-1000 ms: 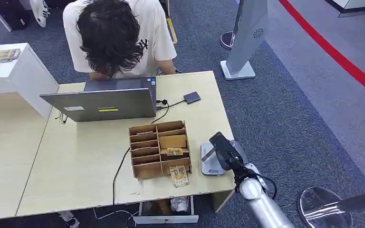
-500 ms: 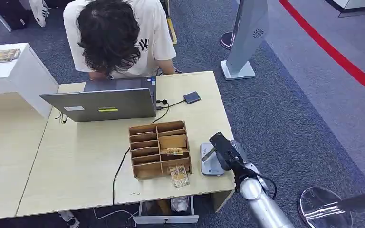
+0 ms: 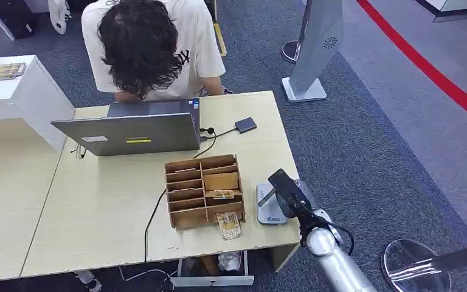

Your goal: Pass the card to the sensor for recognition and then transmit it.

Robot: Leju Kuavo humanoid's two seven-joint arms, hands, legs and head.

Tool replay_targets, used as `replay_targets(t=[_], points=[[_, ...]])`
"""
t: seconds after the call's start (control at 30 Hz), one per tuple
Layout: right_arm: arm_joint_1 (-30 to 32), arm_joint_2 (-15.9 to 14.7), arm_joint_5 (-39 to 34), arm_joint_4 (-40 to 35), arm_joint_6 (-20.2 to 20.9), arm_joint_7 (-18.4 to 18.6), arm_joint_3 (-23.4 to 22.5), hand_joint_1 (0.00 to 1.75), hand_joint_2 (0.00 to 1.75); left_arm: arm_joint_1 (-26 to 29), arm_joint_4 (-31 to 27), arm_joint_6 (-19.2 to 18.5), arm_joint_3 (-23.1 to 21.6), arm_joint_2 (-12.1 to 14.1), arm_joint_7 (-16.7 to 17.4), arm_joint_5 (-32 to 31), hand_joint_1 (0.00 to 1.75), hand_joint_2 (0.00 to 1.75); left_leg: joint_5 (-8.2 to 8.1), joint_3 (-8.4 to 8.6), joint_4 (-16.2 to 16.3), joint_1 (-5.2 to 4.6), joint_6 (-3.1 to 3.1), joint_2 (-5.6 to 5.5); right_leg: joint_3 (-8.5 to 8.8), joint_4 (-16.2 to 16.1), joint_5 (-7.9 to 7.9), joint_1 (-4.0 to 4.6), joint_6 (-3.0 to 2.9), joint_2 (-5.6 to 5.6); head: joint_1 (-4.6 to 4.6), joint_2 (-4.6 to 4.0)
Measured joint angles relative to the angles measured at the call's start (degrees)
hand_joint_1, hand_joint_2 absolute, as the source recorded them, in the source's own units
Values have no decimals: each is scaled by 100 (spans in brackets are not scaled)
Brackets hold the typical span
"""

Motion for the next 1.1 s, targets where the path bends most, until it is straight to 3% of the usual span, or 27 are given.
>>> replay_targets(t=[0.73, 1.1], points=[[-91, 0, -566, -985, -391, -599, -13, 175, 175, 71, 0, 131, -485, 7, -135, 597, 0, 0, 0, 1, 0, -1, 0, -2, 0, 0, 0, -1, 0, 0, 0, 0], [-231, 0, -1049, -1484, -87, -839, 116, 175, 175, 141, -7, 157, -767, 11, -170, 691, 0, 0, 2, 2, 0, -1, -1, 0, 0, 1, 1, -1, 0, 1, 0, 0]])
